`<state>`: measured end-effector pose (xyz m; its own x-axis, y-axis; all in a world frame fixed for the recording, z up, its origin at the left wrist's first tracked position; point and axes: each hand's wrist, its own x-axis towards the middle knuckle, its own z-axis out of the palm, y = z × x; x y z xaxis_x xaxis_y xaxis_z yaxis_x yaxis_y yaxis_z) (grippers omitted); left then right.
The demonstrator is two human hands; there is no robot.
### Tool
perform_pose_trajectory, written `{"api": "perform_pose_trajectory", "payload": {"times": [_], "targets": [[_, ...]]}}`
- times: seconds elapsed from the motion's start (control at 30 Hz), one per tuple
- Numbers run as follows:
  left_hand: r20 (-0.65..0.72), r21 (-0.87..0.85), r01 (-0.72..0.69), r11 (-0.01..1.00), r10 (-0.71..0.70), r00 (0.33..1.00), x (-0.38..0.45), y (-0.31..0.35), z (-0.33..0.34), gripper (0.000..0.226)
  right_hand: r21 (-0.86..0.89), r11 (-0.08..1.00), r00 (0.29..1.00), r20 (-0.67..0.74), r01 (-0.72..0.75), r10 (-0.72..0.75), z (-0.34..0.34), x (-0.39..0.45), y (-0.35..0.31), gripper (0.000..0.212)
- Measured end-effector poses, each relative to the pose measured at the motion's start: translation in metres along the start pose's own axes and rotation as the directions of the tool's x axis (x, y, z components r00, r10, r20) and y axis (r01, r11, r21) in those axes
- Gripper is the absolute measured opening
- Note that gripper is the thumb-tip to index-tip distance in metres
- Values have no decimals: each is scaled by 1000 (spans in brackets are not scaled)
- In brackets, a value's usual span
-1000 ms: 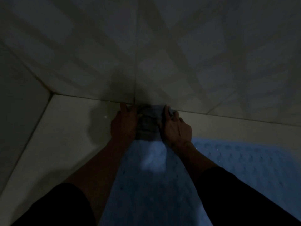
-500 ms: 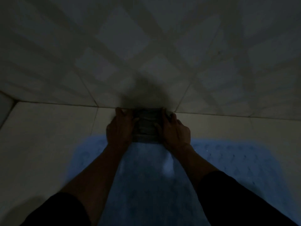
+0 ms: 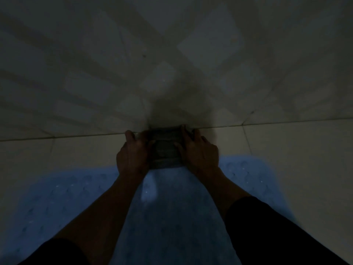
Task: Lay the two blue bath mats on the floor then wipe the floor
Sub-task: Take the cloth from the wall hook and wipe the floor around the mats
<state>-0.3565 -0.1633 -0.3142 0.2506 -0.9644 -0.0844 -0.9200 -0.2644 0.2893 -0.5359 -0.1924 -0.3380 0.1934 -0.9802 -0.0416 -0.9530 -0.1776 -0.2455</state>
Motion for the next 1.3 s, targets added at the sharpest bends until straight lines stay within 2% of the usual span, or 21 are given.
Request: {"api": "perform_pose_trajectory", "payload": {"times": [0.27,0.4,0.63,1.0,1.23,1.3], "targets": [[-5,8,10,1000,-10,1000,-4,64,23,41,14,999,998,-42,-36,37,-11,-3,64,61],[-3,-46,-56,997,55,998,-7,95,36,40,5,996,995,-56,-84,85,-19,-5,100,61],[31,-72,-81,994,84,996,-11,153,56,41,-21,985,980,-104,-170,167,-36,-12,154,59],[68,-103,-249,963,256,964,-11,229,85,44,-53,950,948,-104,-308,301,-57,-23,229,58],[176,-147,-372,917,394,902,-7,270,90,46,3,909,908,-57,-416,415,-76,-35,264,57],[198,-174,-356,918,387,901,-5,279,90,43,9,895,894,-35,-446,446,-79,-41,271,57]]}}
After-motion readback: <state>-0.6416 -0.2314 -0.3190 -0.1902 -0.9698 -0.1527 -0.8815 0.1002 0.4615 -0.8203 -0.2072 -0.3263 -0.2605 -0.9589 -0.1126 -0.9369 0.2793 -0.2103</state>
